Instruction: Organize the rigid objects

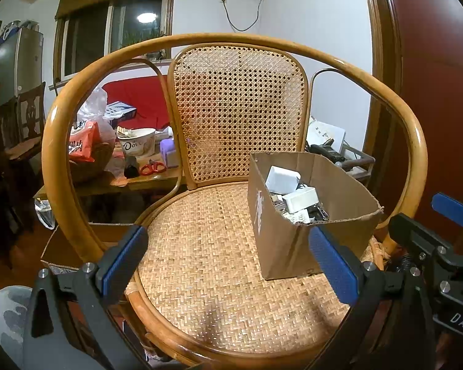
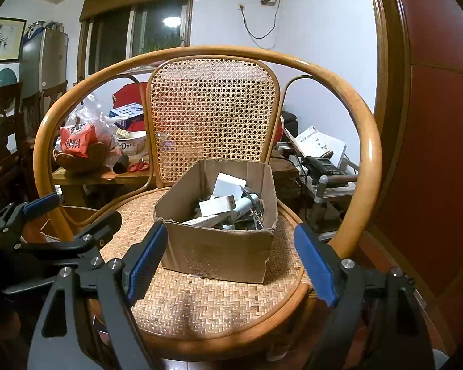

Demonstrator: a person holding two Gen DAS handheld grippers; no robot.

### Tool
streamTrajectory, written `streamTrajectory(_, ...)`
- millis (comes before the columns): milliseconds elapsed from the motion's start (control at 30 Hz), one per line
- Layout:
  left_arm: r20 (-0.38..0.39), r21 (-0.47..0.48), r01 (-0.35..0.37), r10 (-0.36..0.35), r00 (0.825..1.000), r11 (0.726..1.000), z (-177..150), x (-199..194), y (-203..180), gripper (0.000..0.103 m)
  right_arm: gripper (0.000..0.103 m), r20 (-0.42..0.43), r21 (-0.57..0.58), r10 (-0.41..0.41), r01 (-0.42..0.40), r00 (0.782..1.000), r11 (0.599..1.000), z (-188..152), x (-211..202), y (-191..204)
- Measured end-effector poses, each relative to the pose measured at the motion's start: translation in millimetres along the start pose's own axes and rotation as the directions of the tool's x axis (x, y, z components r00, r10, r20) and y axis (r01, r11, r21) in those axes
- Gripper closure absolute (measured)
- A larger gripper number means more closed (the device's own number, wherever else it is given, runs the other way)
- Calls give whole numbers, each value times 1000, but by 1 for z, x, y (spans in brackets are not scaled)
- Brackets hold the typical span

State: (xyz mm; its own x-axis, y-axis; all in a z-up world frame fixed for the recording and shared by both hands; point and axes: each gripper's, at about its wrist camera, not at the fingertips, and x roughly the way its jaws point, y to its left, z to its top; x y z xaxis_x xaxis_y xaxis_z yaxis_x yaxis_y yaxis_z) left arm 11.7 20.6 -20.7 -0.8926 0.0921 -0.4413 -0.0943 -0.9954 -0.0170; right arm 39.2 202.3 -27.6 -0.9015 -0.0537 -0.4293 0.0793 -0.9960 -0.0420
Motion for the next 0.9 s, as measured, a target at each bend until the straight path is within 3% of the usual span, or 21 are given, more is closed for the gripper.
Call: streamTrajectory(900, 0, -4, 10, -10, 1000, 1000, 0, 2, 2, 0, 14, 2, -4, -2, 2, 1000, 1000, 0, 0, 0)
